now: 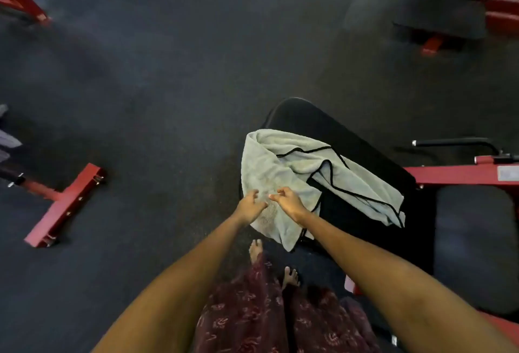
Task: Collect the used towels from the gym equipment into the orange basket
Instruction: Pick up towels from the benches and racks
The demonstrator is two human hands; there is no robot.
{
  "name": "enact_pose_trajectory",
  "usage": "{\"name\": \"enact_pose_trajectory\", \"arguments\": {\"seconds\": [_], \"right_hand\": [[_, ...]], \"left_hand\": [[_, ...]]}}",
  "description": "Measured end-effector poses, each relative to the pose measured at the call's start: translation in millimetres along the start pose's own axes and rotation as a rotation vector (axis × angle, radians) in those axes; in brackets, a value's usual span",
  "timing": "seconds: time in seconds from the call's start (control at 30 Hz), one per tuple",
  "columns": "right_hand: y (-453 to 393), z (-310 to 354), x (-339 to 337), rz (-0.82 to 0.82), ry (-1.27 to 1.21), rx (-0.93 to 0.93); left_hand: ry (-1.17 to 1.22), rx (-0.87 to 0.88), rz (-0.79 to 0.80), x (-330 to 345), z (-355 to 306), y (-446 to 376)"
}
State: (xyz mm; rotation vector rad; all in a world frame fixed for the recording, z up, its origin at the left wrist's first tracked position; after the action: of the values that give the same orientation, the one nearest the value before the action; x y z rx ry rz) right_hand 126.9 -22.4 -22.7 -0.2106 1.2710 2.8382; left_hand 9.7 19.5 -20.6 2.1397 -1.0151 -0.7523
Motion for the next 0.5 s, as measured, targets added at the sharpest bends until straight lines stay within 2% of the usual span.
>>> {"name": "enact_pose_trajectory", "arguments": {"seconds": [0.23, 0.43, 0.5], "right_hand": [[-69.4, 18.4, -12.7, -0.101, -0.1, 0.071], [-139.8, 28.4, -19.5, -0.187, 0.043, 0.075], [-151.9, 32.8, -19.1, -0.182, 0.117, 0.079]], "left_hand": [[-0.11, 0.02, -0.041, -35.2, -11.5, -66.0], [-0.446, -0.001, 0.026, -52.8, -3.9, -122.9], [-0.458, 0.007, 0.068, -54.5, -5.3, -135.4]]}}
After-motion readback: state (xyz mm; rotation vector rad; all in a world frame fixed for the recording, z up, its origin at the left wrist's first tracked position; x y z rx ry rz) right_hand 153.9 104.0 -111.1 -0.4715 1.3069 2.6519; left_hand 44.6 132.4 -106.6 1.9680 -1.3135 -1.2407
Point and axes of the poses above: each hand's wrist, its own y-axis away from the middle knuckle, its own x-axis out of the palm, z = x × y, the point moved 3 cm from there along -y, towards the middle knuckle, and after that the axes turned 12 degrees about z, right-handed, at the moved point
